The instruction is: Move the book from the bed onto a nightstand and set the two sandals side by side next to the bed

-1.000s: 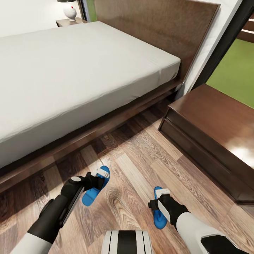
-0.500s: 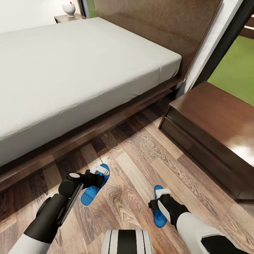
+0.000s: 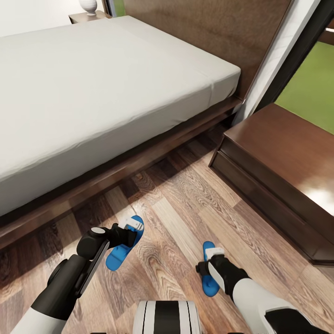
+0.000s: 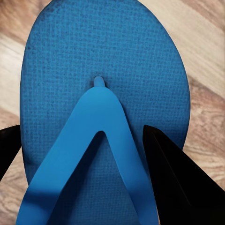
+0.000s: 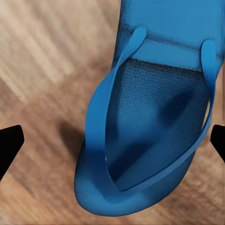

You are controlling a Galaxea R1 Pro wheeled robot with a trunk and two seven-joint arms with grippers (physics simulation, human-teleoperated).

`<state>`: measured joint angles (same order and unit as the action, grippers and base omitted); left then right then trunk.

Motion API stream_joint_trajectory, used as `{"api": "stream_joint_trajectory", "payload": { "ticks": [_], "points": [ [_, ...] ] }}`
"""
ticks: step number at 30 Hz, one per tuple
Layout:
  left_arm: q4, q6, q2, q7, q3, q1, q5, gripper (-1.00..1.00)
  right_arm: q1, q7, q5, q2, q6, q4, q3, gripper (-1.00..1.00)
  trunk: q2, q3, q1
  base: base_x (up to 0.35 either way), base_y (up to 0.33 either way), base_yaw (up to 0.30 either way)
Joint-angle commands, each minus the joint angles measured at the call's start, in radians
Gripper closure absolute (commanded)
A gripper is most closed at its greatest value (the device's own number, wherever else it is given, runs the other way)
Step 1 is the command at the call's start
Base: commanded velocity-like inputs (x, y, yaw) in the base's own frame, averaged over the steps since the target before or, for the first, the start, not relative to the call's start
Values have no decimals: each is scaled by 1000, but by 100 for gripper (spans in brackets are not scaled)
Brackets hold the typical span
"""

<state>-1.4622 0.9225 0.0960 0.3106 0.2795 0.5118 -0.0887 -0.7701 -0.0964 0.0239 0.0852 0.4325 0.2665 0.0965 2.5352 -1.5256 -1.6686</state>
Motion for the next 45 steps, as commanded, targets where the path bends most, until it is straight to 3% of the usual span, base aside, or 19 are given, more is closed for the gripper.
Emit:
{"api": "stream_joint_trajectory", "payload": {
  "ticks": [1, 34, 38, 45],
  "points": [
    [-1, 2, 1, 8, 1, 1, -11, 100, -1, -5, 3, -1, 6, 2, 7, -100, 0, -1, 0, 0, 0, 0],
    [1, -6, 1, 8, 1, 1, -17, 100, -11, -2, 2, -8, -7, 1, 1, -100, 1, -8, -1, 0, 0, 0],
    [1, -6, 1, 7, 1, 1, -18, 100, -11, -1, 3, -8, -7, 1, 1, -100, 2, -24, -3, 0, 0, 0],
    [3, -7, 0, 7, 1, 1, -18, 100, -10, 0, 3, -7, -11, 1, 1, -100, 2, -24, -3, 0, 0, 0]
  ]
}}
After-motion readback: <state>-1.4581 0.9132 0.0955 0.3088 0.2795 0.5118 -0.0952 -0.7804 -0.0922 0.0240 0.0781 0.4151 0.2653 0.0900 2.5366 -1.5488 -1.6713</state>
